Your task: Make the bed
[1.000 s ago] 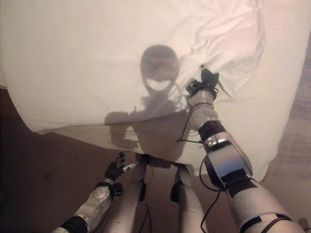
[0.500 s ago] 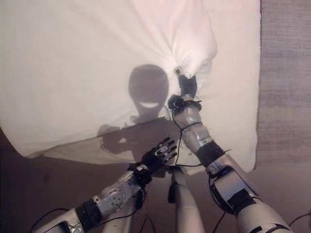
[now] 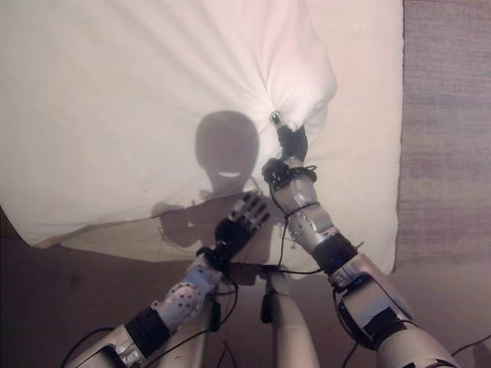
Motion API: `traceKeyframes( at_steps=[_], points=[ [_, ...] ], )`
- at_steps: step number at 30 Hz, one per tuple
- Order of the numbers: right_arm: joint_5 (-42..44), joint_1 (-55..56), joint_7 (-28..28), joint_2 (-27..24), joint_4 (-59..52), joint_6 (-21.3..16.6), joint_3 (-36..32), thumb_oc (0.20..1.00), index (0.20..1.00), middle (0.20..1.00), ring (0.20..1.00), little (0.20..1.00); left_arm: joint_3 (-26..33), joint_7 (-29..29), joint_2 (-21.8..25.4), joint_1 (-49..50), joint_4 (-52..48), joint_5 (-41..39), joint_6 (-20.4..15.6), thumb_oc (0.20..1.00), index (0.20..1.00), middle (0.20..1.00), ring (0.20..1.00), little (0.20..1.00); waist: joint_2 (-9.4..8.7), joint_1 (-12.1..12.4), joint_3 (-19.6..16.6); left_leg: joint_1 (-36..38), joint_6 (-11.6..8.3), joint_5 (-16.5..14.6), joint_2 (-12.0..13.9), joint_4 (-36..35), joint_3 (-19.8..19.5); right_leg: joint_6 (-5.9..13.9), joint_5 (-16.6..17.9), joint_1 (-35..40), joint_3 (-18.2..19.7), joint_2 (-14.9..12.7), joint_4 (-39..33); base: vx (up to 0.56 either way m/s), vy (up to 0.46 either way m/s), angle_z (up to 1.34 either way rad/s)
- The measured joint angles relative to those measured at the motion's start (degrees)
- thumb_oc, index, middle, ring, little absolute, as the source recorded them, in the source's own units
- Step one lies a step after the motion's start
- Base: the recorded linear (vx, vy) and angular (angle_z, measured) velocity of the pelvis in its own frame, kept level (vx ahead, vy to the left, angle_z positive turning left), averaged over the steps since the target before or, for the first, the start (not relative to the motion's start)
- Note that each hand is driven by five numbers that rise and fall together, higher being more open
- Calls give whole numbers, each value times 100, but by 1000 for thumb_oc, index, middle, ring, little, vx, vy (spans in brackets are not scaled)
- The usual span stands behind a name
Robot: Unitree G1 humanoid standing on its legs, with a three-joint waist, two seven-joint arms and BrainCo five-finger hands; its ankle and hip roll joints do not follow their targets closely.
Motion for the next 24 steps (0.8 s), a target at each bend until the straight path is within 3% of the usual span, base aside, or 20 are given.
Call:
traceKeyframes(
  at_steps=[5, 12, 24],
  points=[
    [-6, 255, 2, 23, -68, 0, -135, 200, 200, 200, 200, 200, 388, 143, -330, 118, -8, -5, -205, 1000, 1000, 1000, 1000, 1000, -1, 128, 0, 32, 2, -52, 11, 68, -44, -44, -65, 0, -1, 3, 155, -4, -24, 3],
    [-49, 509, -24, 237, -129, 0, -378, 200, 200, 200, 200, 200, 995, 346, -794, 72, -6, -71, -583, 1000, 1000, 1000, 1000, 1000, -14, 121, 1, 39, -36, -80, 27, 112, -216, -68, -301, -4, -155, -15, 394, -1, -41, 11],
    [-66, 836, -64, 546, -230, -4, -578, 200, 200, 200, 200, 200, 1514, 822, -966, 18, 63, 3, -800, 1000, 1000, 1000, 1000, 1000, -19, 118, -1, 29, -27, -245, 40, 312, -216, -91, -476, -42, -152, -19, 648, -1, -4, 1]
  ],
)
